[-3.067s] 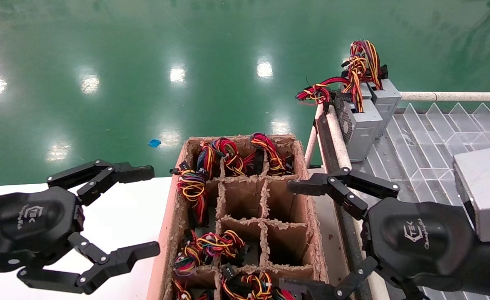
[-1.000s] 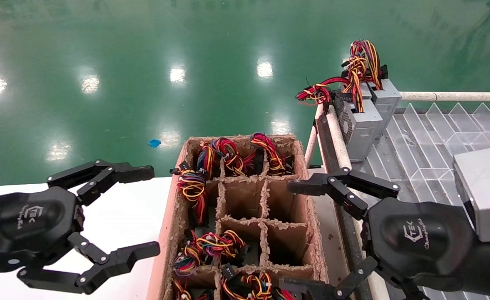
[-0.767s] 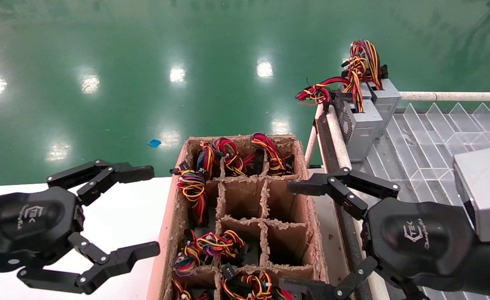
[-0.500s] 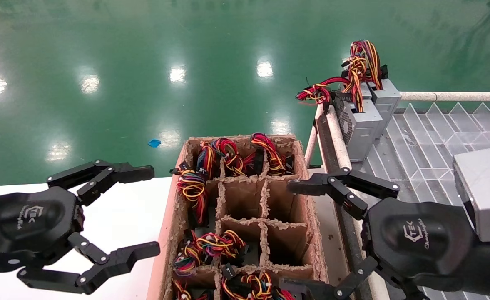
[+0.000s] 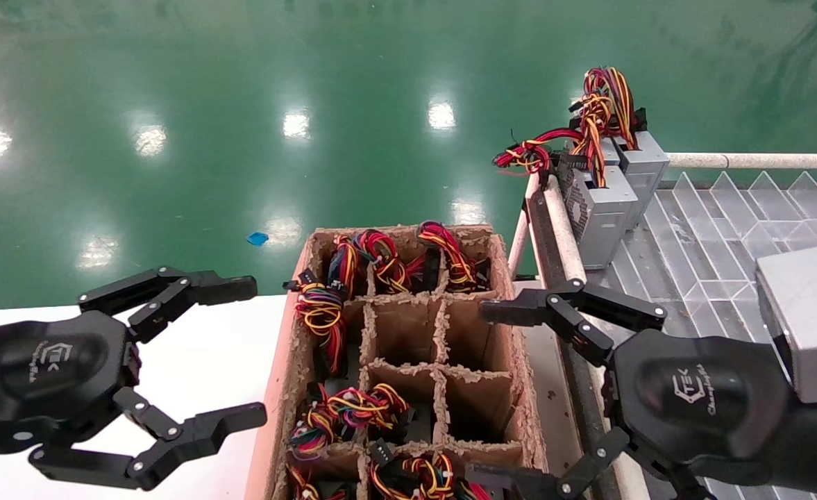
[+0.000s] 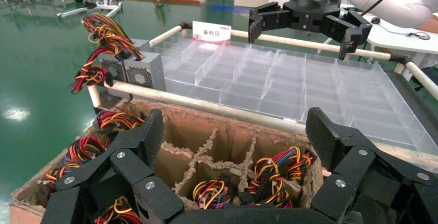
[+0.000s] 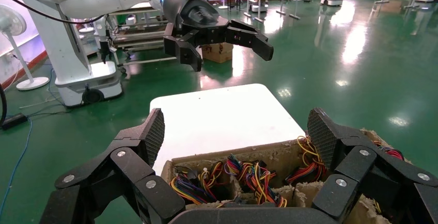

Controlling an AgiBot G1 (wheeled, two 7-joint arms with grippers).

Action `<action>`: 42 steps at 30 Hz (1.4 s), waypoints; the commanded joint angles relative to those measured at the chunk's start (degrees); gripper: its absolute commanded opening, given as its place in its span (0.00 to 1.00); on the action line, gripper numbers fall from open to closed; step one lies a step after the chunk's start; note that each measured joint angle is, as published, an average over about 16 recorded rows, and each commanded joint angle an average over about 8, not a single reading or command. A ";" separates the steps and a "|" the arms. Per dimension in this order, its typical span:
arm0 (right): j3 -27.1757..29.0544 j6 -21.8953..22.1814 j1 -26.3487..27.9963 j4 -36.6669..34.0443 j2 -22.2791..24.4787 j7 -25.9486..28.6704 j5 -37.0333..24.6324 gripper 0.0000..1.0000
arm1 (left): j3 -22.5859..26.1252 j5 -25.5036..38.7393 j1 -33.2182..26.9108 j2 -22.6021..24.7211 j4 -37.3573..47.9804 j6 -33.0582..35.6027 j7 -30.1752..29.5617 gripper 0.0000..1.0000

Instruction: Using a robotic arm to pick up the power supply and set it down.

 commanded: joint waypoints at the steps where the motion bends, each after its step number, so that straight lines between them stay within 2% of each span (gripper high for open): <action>1: 0.00 0.00 0.00 0.00 0.00 0.00 0.00 1.00 | 0.00 0.00 0.00 0.00 0.00 0.00 0.00 1.00; 29: 0.00 0.00 0.00 0.00 0.00 0.00 0.00 1.00 | 0.00 0.00 0.00 0.00 0.00 0.00 0.00 1.00; 37: -0.01 0.13 -0.02 -0.08 0.04 -0.03 -0.16 1.00 | 0.00 0.00 0.00 0.00 0.00 0.00 0.00 0.00; 42: -0.07 1.73 -0.17 -1.38 -0.24 -0.44 -1.28 1.00 | 0.00 0.00 0.00 0.00 0.00 0.00 0.00 0.00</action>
